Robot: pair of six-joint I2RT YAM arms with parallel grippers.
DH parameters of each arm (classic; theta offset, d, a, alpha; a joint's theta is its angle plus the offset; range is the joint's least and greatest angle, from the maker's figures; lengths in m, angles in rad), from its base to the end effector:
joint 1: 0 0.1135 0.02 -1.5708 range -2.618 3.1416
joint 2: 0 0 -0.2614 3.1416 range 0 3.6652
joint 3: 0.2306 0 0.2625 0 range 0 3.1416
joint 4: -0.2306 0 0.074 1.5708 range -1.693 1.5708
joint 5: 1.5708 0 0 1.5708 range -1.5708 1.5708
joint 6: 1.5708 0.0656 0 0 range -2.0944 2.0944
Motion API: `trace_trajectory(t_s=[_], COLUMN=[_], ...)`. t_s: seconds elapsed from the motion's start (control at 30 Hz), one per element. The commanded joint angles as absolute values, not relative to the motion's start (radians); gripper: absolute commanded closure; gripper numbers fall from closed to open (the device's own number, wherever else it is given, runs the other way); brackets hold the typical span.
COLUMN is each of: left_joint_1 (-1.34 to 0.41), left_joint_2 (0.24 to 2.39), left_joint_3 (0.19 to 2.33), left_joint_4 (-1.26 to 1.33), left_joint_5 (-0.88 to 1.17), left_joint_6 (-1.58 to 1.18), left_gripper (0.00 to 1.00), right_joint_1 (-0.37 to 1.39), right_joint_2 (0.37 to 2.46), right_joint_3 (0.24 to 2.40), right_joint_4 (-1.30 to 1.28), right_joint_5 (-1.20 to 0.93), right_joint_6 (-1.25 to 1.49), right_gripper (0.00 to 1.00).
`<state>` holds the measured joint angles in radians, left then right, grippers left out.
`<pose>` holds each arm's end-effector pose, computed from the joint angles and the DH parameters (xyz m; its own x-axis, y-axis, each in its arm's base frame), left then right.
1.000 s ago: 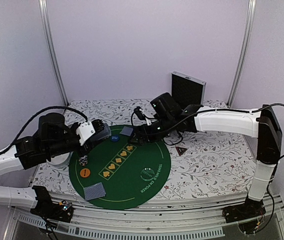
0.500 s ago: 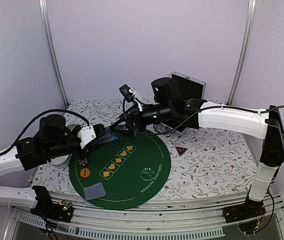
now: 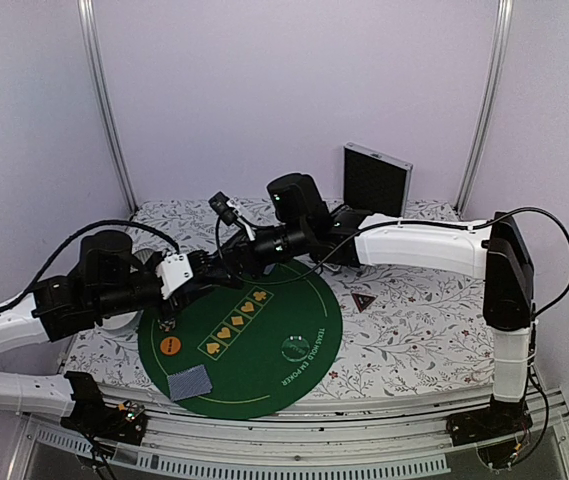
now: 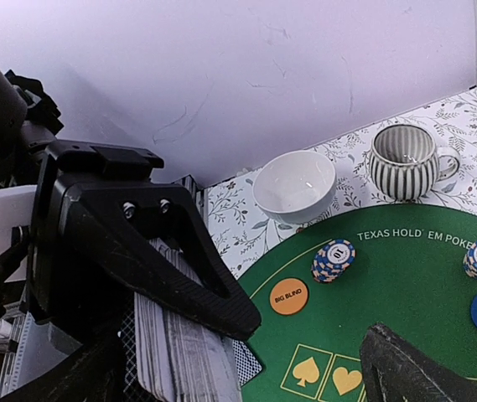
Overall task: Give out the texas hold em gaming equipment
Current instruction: Pick up the poker card from the face-down deck piles.
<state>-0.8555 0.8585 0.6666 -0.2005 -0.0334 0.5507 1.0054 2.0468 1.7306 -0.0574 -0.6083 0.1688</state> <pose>0.1593 -0.1801 0.2681 0.1705 0.6012 -0.7807 0.7569 0.4273 0.4944 0.2471 0.4594 0.2767 -0.3571 -0.3054 -0.8827 -0.9312 0.0423 0.3620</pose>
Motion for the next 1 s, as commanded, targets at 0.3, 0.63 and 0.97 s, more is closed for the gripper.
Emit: trace_trajectory(t_s=[0.3,0.63,0.97], left_joint_1=[-0.869,-0.869,-0.869], left_joint_2=[0.822,0.822,0.831], left_joint_3=[0.644,0.639,0.637], left_joint_4=[-0.15,-0.148,-0.144], left_joint_5=[-0.035,-0.038,-0.049], left_joint_6=[0.557,0.555,0.55], left_gripper=[0.58,0.58,0.57], right_joint_1=[0.949,0.949,0.951], right_joint_2=[1.995,1.96,1.974], right_joint_3=[1.693,1.714,1.749], right_joint_4=[-0.126,-0.187,-0.178], right_joint_5=[-0.493,-0.503,-0.688], right_joint_6=[0.199,0.136,0.164], right_gripper=[0.0,0.15,0.65])
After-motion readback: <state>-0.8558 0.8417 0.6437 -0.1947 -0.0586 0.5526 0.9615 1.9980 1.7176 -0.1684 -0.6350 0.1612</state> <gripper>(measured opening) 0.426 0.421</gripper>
